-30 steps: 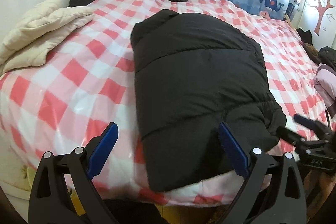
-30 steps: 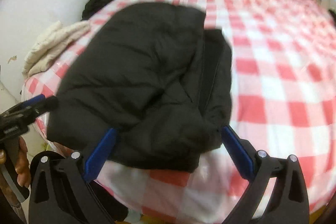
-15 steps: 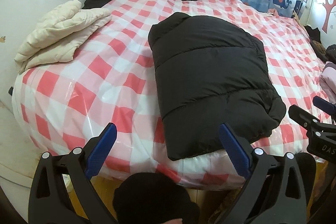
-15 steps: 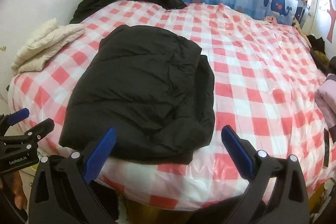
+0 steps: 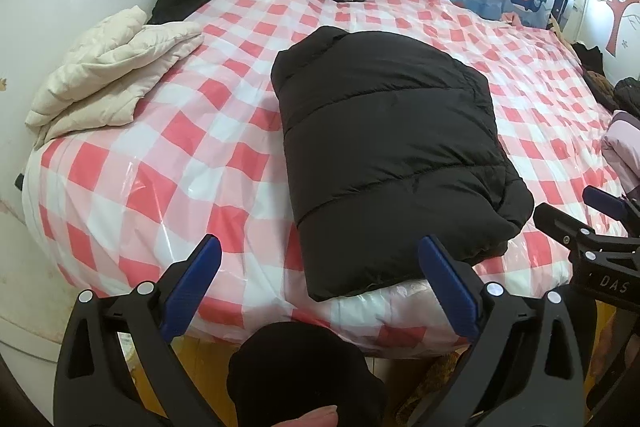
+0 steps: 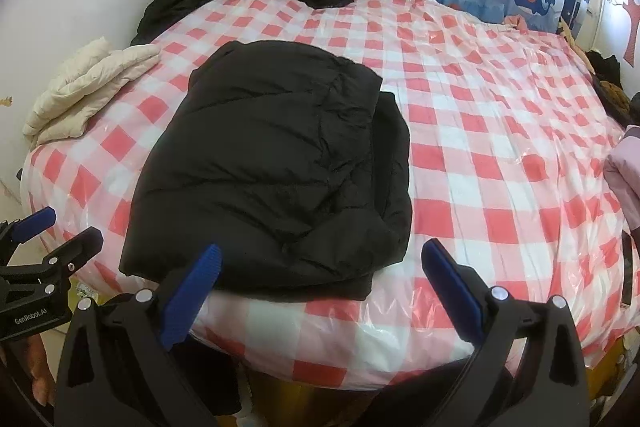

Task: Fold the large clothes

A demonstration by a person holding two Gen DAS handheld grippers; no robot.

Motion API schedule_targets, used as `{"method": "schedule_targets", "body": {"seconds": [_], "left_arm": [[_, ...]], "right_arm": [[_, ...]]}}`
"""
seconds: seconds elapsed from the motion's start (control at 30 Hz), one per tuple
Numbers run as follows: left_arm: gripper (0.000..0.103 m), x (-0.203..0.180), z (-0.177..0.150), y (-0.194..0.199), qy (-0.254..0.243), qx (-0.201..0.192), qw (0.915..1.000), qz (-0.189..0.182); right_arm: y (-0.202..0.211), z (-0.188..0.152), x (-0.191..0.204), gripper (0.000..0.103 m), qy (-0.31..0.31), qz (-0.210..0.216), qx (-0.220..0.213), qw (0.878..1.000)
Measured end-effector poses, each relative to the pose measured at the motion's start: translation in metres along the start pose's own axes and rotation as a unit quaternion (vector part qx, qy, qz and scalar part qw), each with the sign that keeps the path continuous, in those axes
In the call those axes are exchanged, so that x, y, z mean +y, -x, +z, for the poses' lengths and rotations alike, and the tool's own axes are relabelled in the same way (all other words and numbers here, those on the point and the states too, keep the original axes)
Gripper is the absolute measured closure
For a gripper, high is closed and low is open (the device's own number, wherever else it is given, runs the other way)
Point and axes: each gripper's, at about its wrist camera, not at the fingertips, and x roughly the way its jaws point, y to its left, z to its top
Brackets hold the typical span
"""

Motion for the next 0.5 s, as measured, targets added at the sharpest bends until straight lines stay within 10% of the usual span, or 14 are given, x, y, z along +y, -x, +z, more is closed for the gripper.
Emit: {"method": "schedule_targets", "body": {"seconds": [0.5], "left_arm": [[0.008,-0.0014,-0.0003,-0.0002,0.000,0.001,1.0000,-0.002]], "right_arm": [[-0.0006,-0.0045,0.0027,0.007,0.001,0.004,0.007,1.000]]}}
